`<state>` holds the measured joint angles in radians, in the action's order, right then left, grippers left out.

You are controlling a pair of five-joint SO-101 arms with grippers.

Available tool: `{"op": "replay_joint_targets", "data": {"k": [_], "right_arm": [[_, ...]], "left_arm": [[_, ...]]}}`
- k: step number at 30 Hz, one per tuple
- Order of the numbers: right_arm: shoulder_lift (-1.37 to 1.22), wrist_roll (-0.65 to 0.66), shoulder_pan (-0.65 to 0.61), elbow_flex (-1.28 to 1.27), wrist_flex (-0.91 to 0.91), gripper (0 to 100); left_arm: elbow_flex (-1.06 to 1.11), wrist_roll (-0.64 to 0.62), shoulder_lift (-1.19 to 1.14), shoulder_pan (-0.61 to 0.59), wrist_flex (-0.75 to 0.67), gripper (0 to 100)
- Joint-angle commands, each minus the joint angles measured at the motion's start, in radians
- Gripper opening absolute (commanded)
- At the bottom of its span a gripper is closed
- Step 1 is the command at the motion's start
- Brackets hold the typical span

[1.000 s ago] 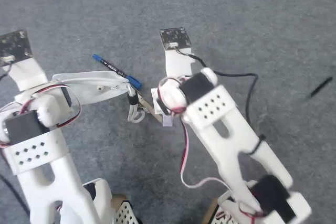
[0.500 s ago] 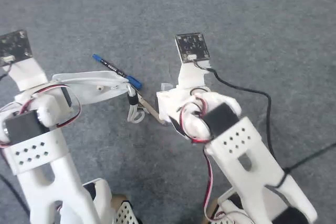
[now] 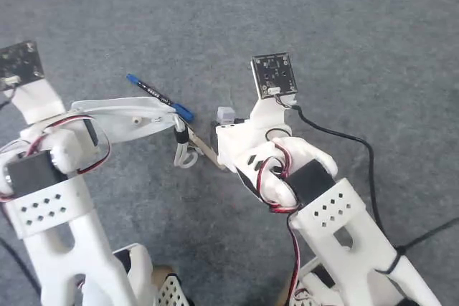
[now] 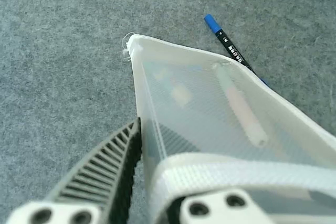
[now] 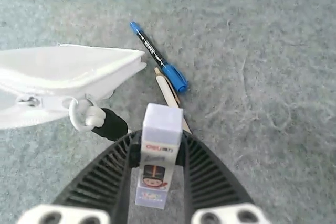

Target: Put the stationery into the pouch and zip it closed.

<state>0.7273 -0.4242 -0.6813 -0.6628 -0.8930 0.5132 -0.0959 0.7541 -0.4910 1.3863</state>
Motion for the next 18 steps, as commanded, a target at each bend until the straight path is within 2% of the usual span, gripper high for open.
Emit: {"op": "replay_joint_targets", "data": {"k": [1, 9, 18], "right_arm": [[0.047, 0.025, -0.008, 0.011, 0.021, 0.6], [0.163, 0.141, -0.093, -0.057, 0.021, 0.6], [0.338, 0.147, -0.104, -0.187, 0.168, 0.6]], "left_arm": [[-0.010, -0.006, 0.009, -0.008, -0.026, 1], [-0.010, -0.006, 0.009, -0.008, -0.025, 1], [-0.010, -0.006, 0.009, -0.006, -0.025, 1]]}}
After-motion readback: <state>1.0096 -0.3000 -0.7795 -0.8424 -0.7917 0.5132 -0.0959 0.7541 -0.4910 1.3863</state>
